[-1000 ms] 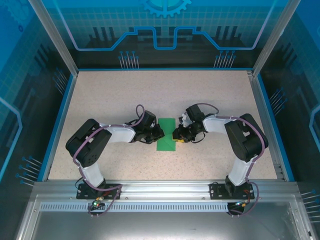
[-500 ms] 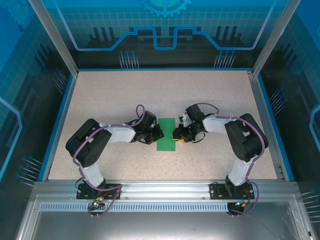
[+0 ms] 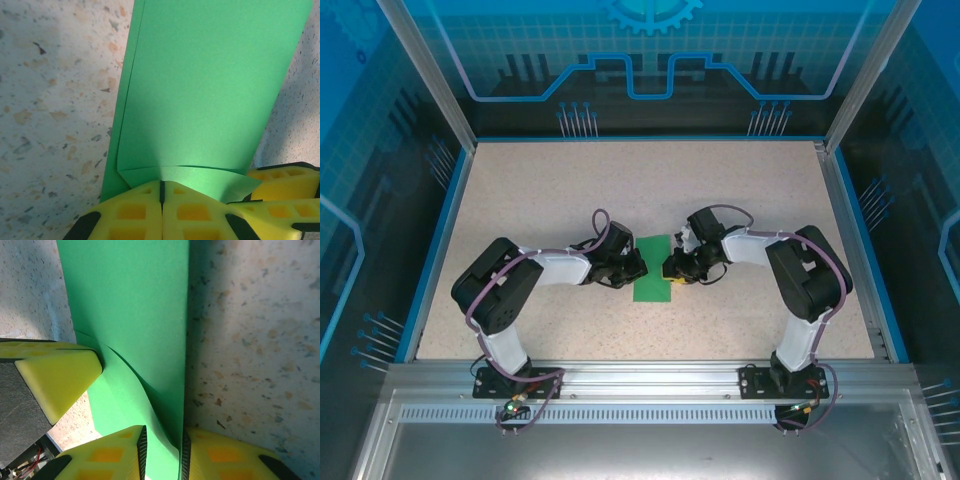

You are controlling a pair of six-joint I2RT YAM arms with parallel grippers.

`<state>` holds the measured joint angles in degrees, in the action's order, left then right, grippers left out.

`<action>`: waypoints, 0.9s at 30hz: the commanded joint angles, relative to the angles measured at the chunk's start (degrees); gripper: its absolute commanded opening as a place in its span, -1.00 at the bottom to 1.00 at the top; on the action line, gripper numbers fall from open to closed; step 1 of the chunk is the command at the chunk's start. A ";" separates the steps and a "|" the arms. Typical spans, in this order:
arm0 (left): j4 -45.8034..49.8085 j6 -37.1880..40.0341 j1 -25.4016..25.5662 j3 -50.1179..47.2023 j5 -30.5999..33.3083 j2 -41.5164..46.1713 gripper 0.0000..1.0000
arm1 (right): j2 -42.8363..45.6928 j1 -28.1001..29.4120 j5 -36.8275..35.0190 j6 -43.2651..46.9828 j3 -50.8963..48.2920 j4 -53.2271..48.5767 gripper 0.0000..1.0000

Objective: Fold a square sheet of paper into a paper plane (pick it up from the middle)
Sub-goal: Turn over the paper at the center of the table.

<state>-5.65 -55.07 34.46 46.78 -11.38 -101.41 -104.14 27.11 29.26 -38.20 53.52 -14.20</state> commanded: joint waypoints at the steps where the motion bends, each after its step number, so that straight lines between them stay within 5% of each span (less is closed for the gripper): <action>1: 5.16 1.26 0.01 -0.09 2.09 0.06 -0.86 | -0.78 1.19 2.08 -0.98 1.14 1.26 -0.47; 18: 3.81 0.84 0.05 -1.16 1.63 9.97 -0.68 | 4.51 -1.89 7.47 1.44 -1.27 2.80 -0.76; 27: 10.83 1.15 0.01 -3.35 9.62 20.81 -0.56 | 9.58 -1.29 -0.55 5.75 2.88 -9.27 -0.94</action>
<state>0.60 -55.07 34.46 44.84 -6.24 -83.88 -98.00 25.74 32.38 -35.20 53.67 -16.64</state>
